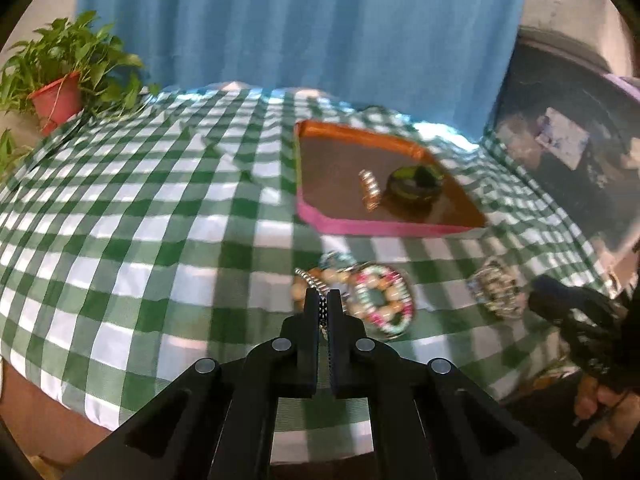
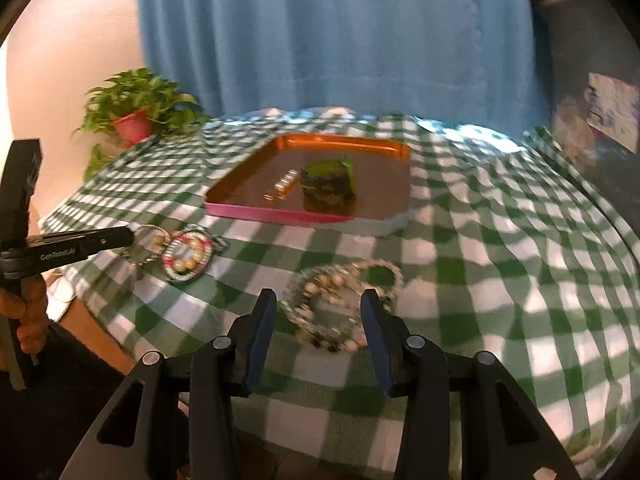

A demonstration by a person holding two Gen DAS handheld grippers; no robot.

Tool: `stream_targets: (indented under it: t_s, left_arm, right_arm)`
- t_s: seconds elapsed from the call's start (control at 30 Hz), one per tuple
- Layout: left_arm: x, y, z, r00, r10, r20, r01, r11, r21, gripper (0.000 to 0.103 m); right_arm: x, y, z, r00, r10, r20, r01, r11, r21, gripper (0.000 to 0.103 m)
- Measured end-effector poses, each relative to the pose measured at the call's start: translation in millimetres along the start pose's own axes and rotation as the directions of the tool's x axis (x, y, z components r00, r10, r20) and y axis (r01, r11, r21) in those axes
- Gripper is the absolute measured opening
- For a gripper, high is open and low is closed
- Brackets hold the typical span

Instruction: Organize jewelry

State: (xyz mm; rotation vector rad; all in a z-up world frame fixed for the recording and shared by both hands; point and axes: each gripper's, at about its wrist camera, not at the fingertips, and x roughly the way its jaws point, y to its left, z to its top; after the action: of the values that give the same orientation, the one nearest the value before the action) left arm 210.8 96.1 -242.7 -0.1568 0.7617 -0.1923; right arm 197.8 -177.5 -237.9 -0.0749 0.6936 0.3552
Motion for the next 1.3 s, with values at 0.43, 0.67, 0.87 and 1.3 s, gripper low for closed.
stream_targets:
  t_s: [0.43,0.67,0.87,1.3]
  left_arm:
    - [-10,-20,9,0.992,-0.129,0.015,0.128,0.991,0.035,0.003]
    - [4,-13,1,0.993,-0.116,-0.028,0.116,0.993,0.013,0.003]
    - [1,-17,4,0.994,-0.106,-0.012,0.106,0.994,0.027,0.003]
    - [-23,-29,25,0.997,-0.08,-0.002,0.08,0.997,0.005,0.003]
  right_arm:
    - [47,-12,15,0.993,-0.083,-0.081,0.073,0.99,-0.119,0.01]
    - [54,-7,10,0.986,-0.132,-0.1,0.113,0.979,-0.17,0.008]
    - [42,-10,18,0.992,-0.112,-0.054,0.104,0.986,-0.129,0.006]
    - [-6,-1,46,0.992,-0.127,0.02,0.128,0.99,-0.053,0.006]
